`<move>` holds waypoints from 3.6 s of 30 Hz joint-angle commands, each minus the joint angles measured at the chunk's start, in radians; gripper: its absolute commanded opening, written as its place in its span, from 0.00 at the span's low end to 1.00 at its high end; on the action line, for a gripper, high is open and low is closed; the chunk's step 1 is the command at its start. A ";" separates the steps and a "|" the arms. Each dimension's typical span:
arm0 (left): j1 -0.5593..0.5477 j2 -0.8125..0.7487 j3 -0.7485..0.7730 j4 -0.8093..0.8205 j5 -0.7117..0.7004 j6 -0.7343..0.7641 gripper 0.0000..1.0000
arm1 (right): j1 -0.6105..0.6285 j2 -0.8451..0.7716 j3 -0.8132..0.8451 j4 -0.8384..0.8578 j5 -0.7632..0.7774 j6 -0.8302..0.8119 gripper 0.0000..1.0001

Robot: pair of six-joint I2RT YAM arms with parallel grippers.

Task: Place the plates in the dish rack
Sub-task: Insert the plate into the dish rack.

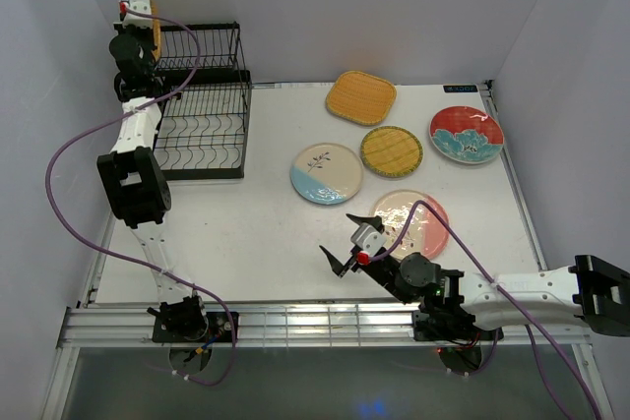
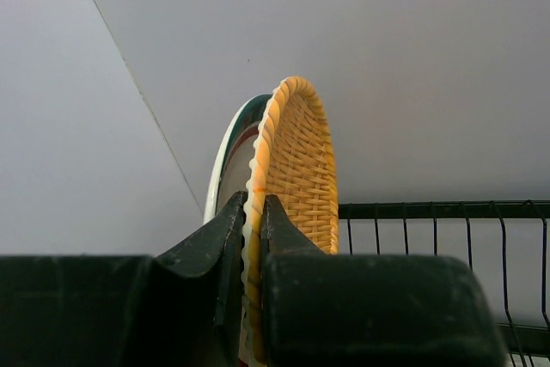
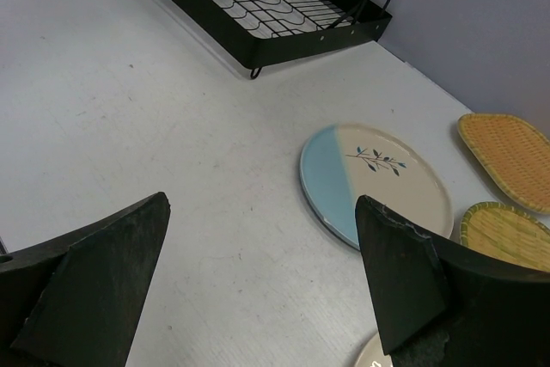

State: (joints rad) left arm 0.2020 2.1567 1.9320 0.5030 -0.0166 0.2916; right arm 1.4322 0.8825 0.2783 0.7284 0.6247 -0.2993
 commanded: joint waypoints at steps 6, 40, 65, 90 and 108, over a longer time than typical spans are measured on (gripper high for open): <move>0.027 -0.006 -0.022 0.094 0.017 -0.017 0.00 | -0.004 0.004 0.018 0.046 -0.019 0.002 0.94; 0.045 0.002 -0.090 0.092 0.070 -0.063 0.00 | -0.004 0.003 0.022 0.046 -0.034 0.002 0.93; 0.045 -0.040 -0.125 0.092 0.078 -0.091 0.14 | -0.004 0.000 0.021 0.046 -0.045 0.005 0.93; 0.047 -0.011 -0.013 0.005 0.063 -0.109 0.00 | -0.004 0.006 0.025 0.046 -0.051 0.003 0.93; 0.048 -0.031 0.096 0.005 0.033 -0.177 0.00 | -0.004 0.004 0.027 0.042 -0.056 0.008 0.93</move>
State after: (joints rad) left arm 0.2386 2.1769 1.9331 0.4366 0.0330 0.1493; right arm 1.4322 0.8928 0.2783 0.7284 0.5720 -0.2985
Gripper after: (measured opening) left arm 0.119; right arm 0.928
